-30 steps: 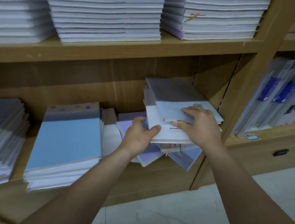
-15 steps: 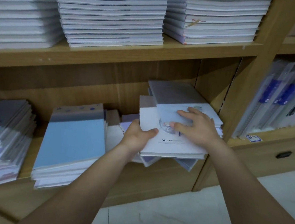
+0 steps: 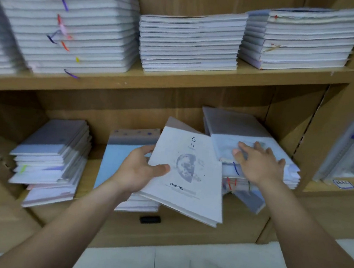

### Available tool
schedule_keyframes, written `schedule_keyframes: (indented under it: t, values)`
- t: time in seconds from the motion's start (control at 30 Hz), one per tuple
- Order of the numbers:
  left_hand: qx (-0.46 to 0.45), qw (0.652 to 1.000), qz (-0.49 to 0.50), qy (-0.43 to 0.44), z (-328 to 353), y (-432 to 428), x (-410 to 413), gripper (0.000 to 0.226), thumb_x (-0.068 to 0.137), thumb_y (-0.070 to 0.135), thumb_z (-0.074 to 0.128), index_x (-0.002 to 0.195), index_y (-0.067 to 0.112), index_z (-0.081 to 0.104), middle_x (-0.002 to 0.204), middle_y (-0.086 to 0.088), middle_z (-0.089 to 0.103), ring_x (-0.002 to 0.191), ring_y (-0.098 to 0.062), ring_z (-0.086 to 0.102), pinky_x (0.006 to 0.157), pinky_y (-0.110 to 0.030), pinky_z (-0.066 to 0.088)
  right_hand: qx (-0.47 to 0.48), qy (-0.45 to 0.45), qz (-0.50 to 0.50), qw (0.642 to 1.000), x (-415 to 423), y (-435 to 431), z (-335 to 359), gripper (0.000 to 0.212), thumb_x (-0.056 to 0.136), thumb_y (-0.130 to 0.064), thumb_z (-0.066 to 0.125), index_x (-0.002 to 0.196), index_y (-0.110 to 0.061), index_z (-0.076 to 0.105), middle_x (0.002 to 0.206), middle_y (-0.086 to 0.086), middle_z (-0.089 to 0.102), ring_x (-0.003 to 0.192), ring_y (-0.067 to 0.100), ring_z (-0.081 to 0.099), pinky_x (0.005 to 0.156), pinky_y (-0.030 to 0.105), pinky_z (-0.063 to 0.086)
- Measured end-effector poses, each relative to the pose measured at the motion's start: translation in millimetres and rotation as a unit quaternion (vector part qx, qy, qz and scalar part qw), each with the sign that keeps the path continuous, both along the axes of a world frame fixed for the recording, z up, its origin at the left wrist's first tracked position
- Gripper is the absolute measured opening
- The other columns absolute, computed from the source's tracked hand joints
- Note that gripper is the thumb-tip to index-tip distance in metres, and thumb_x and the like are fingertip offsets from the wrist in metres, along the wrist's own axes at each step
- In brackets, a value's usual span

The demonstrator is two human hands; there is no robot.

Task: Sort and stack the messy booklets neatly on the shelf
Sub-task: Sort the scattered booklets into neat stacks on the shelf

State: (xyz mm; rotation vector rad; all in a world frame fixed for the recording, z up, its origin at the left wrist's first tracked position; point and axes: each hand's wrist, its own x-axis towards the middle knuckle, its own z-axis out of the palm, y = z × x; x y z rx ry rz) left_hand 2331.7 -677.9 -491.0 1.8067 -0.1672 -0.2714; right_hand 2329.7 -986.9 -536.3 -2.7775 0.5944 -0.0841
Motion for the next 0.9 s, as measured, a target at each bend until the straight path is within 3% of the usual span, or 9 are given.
schedule_keyframes:
  t: [0.17,0.3,0.4,0.5,0.6,0.67,0.73,0.8,0.9]
  values:
    - [-0.014,1.000,0.018,0.004,5,52,-4,0.042,0.083,-0.002,0.074,0.121,0.010,0.063,0.098,-0.014,0.076,0.084,-0.036,0.074,0.067,-0.038,0.061,-0.077,-0.106,0.028,0.991,-3,52,18,0.042,0.101,-0.047,0.038,0.136,-0.034,0.057,0.146,0.003,0.050,0.135,0.034,0.041,0.116,0.055,0.022]
    - [-0.043,0.995,0.089,-0.026,4,89,2,0.033,0.085,-0.003,0.071,0.115,0.008,0.068,0.098,-0.009,0.077,0.081,-0.025,0.075,0.060,-0.027,0.058,-0.021,-0.163,0.156,0.974,-1,109,23,0.039,0.099,-0.043,0.043,0.125,-0.028,0.067,0.128,0.002,0.065,0.117,0.033,0.056,0.104,0.046,0.041]
    - [-0.051,0.987,0.147,-0.042,-3,104,18,0.028,0.086,0.001,0.072,0.113,0.010,0.068,0.098,-0.005,0.077,0.083,-0.021,0.075,0.061,-0.024,0.058,0.027,-0.139,0.241,0.960,-1,147,20,0.048,0.095,-0.048,0.039,0.130,-0.025,0.064,0.122,0.005,0.068,0.113,0.032,0.059,0.092,0.041,0.049]
    - [-0.019,0.986,0.161,-0.047,-19,113,46,0.027,0.089,0.006,0.071,0.116,0.007,0.068,0.104,-0.008,0.076,0.092,-0.028,0.073,0.074,-0.034,0.059,0.099,-0.065,0.269,0.956,10,173,6,0.054,0.099,-0.051,0.044,0.148,-0.028,0.043,0.137,0.006,0.061,0.123,0.028,0.054,0.094,0.043,0.050]
    - [0.062,0.988,0.137,-0.036,-39,121,68,0.030,0.085,0.016,0.075,0.112,0.008,0.066,0.108,-0.009,0.074,0.096,-0.028,0.071,0.080,-0.036,0.056,0.085,0.008,0.276,0.957,22,186,-11,0.069,0.098,-0.059,0.042,0.157,-0.028,0.024,0.156,0.004,0.038,0.141,0.027,0.037,0.107,0.044,0.041]
    - [0.149,0.980,0.115,-0.058,-46,127,74,0.051,0.072,0.041,0.077,0.114,0.015,0.064,0.108,-0.001,0.073,0.099,-0.025,0.069,0.085,-0.040,0.055,0.097,0.012,0.275,0.956,25,190,-19,0.071,0.098,-0.058,0.044,0.158,-0.027,0.022,0.157,0.002,0.028,0.144,0.024,0.031,0.112,0.045,0.036]
    - [0.236,0.962,0.086,-0.104,-51,131,79,0.069,0.065,0.058,0.066,0.126,0.025,0.058,0.119,0.004,0.069,0.115,-0.023,0.062,0.097,-0.048,0.049,0.104,-0.012,0.264,0.959,25,192,-24,0.070,0.097,-0.058,0.046,0.156,-0.027,0.025,0.153,-0.002,0.027,0.142,0.022,0.034,0.111,0.045,0.037]
    - [0.324,0.928,0.068,-0.169,-55,130,82,0.069,0.080,0.050,0.063,0.142,0.026,0.047,0.139,-0.001,0.055,0.136,-0.025,0.041,0.110,-0.050,0.036,0.102,-0.031,0.259,0.960,23,193,-27,0.069,0.096,-0.060,0.045,0.155,-0.029,0.027,0.149,-0.004,0.029,0.138,0.021,0.037,0.108,0.043,0.040]
    - [0.368,0.911,0.065,-0.172,-59,125,83,0.057,0.095,0.033,0.061,0.146,0.015,0.046,0.156,-0.009,0.036,0.143,-0.031,0.030,0.119,-0.042,0.023,0.106,-0.034,0.262,0.959,20,190,-31,0.066,0.097,-0.061,0.042,0.155,-0.032,0.028,0.151,-0.007,0.029,0.137,0.020,0.038,0.109,0.042,0.039]
